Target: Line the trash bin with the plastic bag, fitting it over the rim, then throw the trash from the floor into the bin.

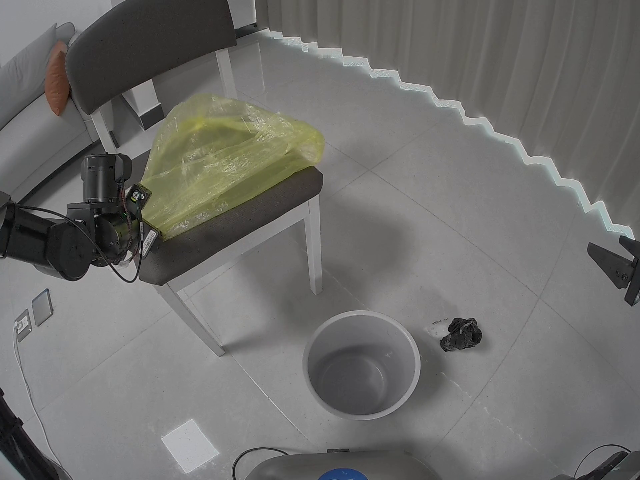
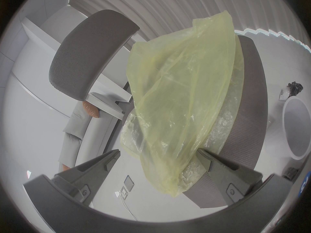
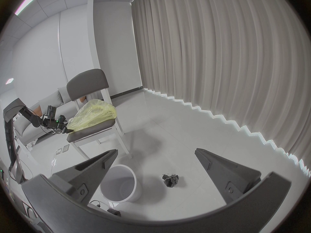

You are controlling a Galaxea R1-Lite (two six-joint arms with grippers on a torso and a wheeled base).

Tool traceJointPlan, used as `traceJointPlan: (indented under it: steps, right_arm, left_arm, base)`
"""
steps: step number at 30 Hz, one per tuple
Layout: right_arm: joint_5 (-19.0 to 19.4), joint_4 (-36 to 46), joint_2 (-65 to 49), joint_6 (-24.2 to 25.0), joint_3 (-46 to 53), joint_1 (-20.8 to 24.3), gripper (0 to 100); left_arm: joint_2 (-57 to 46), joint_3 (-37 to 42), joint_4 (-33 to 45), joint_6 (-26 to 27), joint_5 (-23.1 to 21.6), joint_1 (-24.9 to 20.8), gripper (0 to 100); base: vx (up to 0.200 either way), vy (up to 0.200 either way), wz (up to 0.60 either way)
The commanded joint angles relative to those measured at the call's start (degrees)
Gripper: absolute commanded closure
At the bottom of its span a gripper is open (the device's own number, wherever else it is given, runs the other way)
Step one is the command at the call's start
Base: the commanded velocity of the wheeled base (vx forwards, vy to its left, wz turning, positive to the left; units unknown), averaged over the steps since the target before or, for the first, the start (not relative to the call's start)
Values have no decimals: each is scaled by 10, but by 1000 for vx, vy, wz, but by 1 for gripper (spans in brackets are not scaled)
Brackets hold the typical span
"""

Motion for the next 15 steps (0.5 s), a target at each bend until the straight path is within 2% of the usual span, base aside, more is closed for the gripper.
traceJointPlan:
  steps: [1,11,15]
  right_arm:
    - [0,0,2,-1,1,-2,0]
    - [0,-1,3,0,1,-3,0]
    - [0,0,3,-1,1,-7,0]
  left_arm:
    - [13,-8,0,1,5,0,0]
    - [30,-16,0,2,22,6,0]
    - [30,-24,0,6,44,7,0]
  base:
    - [0,0,0]
    - [0,0,0]
    - [0,0,0]
